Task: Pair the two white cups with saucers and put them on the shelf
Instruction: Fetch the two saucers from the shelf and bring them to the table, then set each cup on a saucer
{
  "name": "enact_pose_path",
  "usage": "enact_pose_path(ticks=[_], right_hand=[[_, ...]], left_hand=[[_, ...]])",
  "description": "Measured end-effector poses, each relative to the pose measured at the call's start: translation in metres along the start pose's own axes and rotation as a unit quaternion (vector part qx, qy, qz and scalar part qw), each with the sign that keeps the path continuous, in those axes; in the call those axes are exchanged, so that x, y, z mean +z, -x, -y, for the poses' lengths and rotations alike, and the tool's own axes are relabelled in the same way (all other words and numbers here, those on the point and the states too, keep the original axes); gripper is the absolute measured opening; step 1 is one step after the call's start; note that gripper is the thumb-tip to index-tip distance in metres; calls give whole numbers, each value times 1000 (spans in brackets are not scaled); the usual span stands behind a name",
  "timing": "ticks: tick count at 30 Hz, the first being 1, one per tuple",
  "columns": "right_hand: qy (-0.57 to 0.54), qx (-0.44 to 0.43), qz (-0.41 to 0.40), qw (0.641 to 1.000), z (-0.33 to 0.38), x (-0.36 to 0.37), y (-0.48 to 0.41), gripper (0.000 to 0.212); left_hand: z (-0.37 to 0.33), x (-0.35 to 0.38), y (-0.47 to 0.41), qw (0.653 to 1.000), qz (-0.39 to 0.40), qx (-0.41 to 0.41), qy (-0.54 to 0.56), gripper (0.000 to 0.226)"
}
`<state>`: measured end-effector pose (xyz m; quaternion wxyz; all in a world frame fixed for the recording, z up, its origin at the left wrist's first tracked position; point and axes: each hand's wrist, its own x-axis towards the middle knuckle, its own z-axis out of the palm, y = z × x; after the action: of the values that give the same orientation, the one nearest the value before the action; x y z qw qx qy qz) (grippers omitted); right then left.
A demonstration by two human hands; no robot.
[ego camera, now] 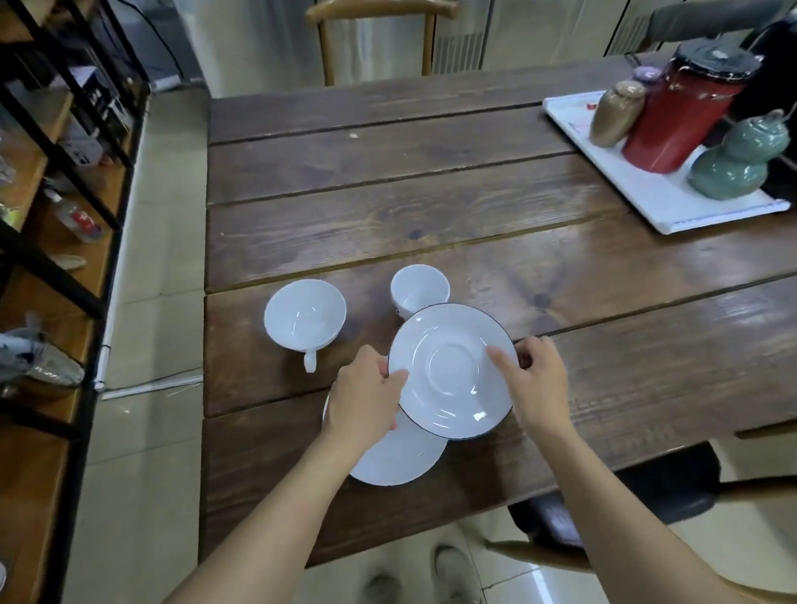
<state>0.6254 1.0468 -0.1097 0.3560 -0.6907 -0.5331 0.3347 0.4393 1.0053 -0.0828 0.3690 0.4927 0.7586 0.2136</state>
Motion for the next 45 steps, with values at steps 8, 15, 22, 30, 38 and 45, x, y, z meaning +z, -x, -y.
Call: enact_pose_path(ticks=[8,15,22,30,38,45], right_hand=[[44,93,36,994,-25,-57,-57,30],[110,117,66,985,-53,-76,-83,40],[193,107,105,970,-76,-75,-96,42],[285,-6,97,953,-61,-85,-106,52],[86,-13,266,960,-4,-32,-119,56],[-81,94,399,908,32,13,-118,85]], left_hand=[[-55,65,-27,999,31,14,-11,21],[-69,105,-47,997,65,-36,-35,19],[-68,118,-46,994,67,-73,-39,18],[-72,106,-40,996,-11,-63,-62,23],[-65,51,-49,969,-239,-37,46,10],[-40,35,-81,994,-85,-52,47,83]])
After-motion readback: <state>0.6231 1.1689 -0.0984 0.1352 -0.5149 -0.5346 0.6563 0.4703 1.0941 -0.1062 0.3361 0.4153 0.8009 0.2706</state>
